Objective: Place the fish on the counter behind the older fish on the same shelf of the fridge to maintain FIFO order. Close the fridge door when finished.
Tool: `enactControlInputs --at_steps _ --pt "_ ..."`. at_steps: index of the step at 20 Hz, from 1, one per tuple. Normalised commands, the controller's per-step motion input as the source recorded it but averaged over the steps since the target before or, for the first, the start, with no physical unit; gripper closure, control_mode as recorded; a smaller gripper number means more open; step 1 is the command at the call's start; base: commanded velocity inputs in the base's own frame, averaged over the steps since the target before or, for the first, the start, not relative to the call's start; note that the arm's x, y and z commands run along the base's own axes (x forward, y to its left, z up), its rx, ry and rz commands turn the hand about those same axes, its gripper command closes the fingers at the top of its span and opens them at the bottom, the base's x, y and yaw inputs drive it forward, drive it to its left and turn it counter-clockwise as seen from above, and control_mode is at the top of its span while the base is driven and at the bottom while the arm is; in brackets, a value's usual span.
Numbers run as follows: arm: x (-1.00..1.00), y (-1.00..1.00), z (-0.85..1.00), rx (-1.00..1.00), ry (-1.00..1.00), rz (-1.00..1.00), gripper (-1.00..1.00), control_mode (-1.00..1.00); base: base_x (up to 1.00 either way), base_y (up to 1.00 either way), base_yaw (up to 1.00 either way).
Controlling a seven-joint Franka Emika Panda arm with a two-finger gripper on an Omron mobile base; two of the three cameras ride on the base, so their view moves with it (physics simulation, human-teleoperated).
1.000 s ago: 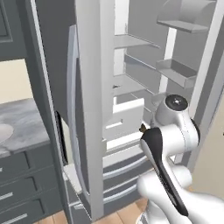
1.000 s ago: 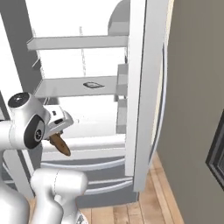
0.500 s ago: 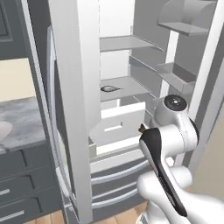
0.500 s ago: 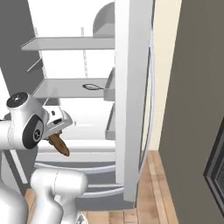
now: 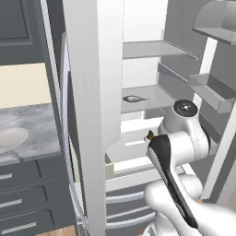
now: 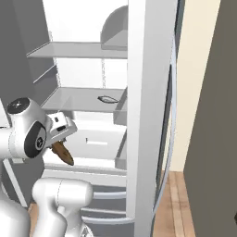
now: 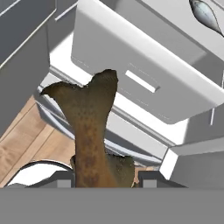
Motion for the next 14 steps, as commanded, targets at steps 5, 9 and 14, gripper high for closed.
enactControlInputs --at_steps 5,9,14 --pt "0.00 0.00 0.00 0.00 0.00 0.00 1.00 1.00 0.49 -0.30 0.16" --pt "0.00 0.00 0.00 0.00 0.00 0.00 1.00 1.00 0.44 -0.26 0.06" --pt "0.00 0.00 0.00 0.00 0.00 0.00 1.00 1.00 0.45 -0.28 0.08"
